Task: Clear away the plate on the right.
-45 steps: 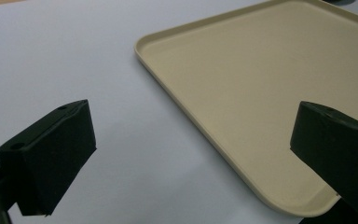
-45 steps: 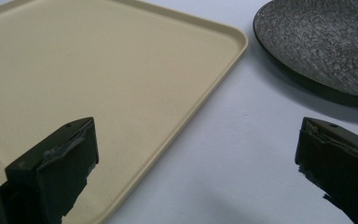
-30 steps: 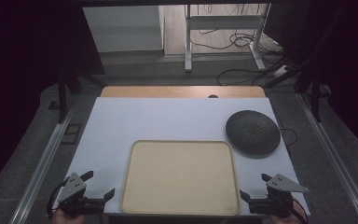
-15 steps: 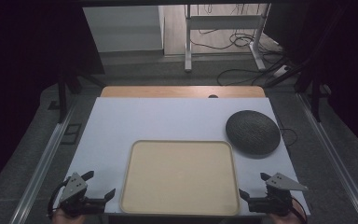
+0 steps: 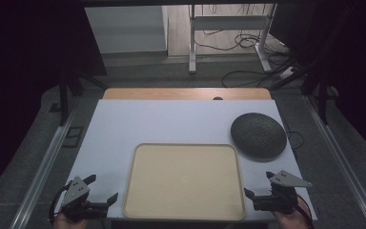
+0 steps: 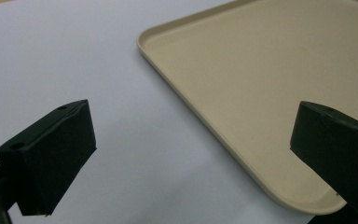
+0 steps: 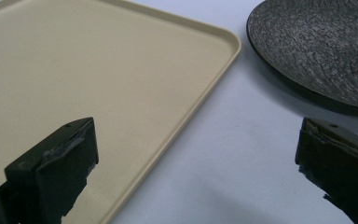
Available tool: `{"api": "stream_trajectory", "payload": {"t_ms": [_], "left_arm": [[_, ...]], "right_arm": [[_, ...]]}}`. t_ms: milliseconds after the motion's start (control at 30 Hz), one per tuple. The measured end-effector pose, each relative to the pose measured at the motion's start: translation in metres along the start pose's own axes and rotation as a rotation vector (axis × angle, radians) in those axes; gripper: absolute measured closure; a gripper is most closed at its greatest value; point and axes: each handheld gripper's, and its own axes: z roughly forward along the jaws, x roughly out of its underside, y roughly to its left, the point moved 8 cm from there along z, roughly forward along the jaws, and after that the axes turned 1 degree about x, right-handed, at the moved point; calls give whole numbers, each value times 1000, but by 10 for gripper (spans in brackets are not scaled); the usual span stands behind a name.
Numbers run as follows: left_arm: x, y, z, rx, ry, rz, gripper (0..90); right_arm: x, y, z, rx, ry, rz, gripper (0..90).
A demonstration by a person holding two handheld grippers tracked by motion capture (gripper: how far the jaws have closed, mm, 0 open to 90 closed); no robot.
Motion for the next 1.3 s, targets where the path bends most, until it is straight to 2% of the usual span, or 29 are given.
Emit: {"api": "stream_trajectory", "payload": {"t_ms": [200, 300, 433, 767, 1167, 1267, 1300], "left_arm": [[1, -1, 1, 1, 7, 3, 0], [1, -1, 1, 1, 9, 5, 0], [1, -1, 1, 1, 13, 9, 0], [2, 0, 1, -2, 17, 9, 0], [2, 0, 2, 1, 25, 14, 0], [2, 0, 2, 0, 26, 14, 0], [2, 0, 2, 0, 27, 15, 0]], "right_arm": [[2, -1, 8, -26, 36, 1, 8], [0, -2, 10, -29, 35, 5, 10], [-2, -3, 11, -24, 34, 5, 9], [-9, -6, 19, -4, 54, 54, 0], [-19, -12, 26, 27, 98, 11, 4], [-19, -16, 29, 61, 120, -12, 35], [-18, -19, 31, 90, 137, -48, 47]]}}
